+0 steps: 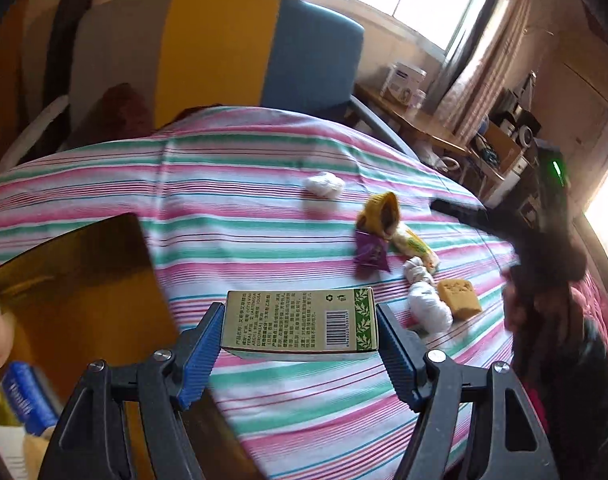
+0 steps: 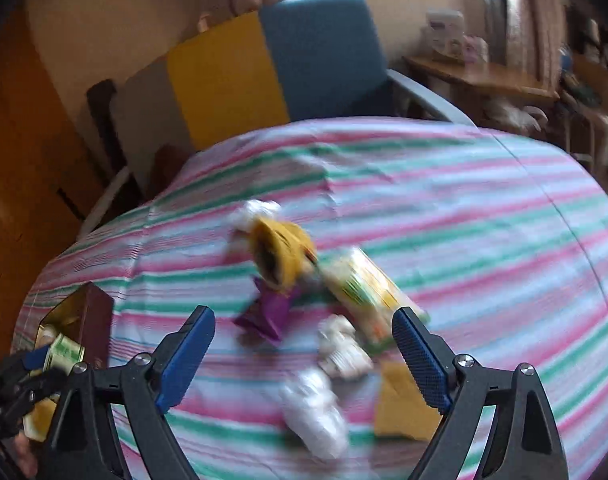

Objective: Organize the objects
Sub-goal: 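Carry the carton to the tray with left gripper while right gripper grasps wrapped bundle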

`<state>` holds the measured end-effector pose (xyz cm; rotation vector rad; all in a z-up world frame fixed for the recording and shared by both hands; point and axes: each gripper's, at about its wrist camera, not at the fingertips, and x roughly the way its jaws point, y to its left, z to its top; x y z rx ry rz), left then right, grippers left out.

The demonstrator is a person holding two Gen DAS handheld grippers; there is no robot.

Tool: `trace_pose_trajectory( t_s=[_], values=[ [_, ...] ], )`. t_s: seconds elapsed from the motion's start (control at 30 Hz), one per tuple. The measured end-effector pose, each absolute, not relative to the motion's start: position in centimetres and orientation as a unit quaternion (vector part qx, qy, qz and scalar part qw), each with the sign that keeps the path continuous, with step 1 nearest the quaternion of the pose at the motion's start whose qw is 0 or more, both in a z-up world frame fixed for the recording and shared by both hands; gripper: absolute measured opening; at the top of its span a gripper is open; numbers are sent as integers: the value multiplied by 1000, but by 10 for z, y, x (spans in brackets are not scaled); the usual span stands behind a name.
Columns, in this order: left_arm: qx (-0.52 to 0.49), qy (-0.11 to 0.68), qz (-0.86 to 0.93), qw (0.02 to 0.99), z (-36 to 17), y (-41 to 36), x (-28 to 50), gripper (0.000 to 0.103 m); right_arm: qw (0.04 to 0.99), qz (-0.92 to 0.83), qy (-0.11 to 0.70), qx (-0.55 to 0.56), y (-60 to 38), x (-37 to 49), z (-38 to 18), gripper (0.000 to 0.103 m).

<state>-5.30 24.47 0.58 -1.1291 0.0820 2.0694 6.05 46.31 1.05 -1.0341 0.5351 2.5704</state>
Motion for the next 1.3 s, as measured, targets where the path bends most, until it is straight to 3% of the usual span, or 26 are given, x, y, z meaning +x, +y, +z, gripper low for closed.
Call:
trace_pose_trajectory(
  t_s=[0.2,0.27,0.53,0.57,0.6,0.63,0.73,1.1,1.3],
  values=[
    [-445,-6,822,355,7,200,-64,74,136,896,145,-396,456,-40,22,90],
    [-449,-15,825,344,4,187,-68,74,141,882,140,-427,459,-78,11,83],
    [-461,-42,833,303,-3,146,-81,74,187,814,143,-532,477,-165,-61,83],
    [-461,-45,834,301,-3,143,-82,74,189,804,144,-545,478,-169,-70,80],
    [-461,-46,834,300,-3,142,-82,74,188,797,146,-555,478,-170,-76,69],
    [-460,-48,835,298,-4,140,-81,74,181,799,147,-555,475,-170,-81,55],
    [-459,-53,836,297,-4,136,-80,74,162,816,130,-539,461,-160,-77,51],
    [-419,-12,870,259,12,123,-55,74,13,863,16,-504,345,-58,-50,50],
    [-394,45,892,216,15,113,-37,74,7,861,-19,-507,309,9,-73,50]
  ],
)
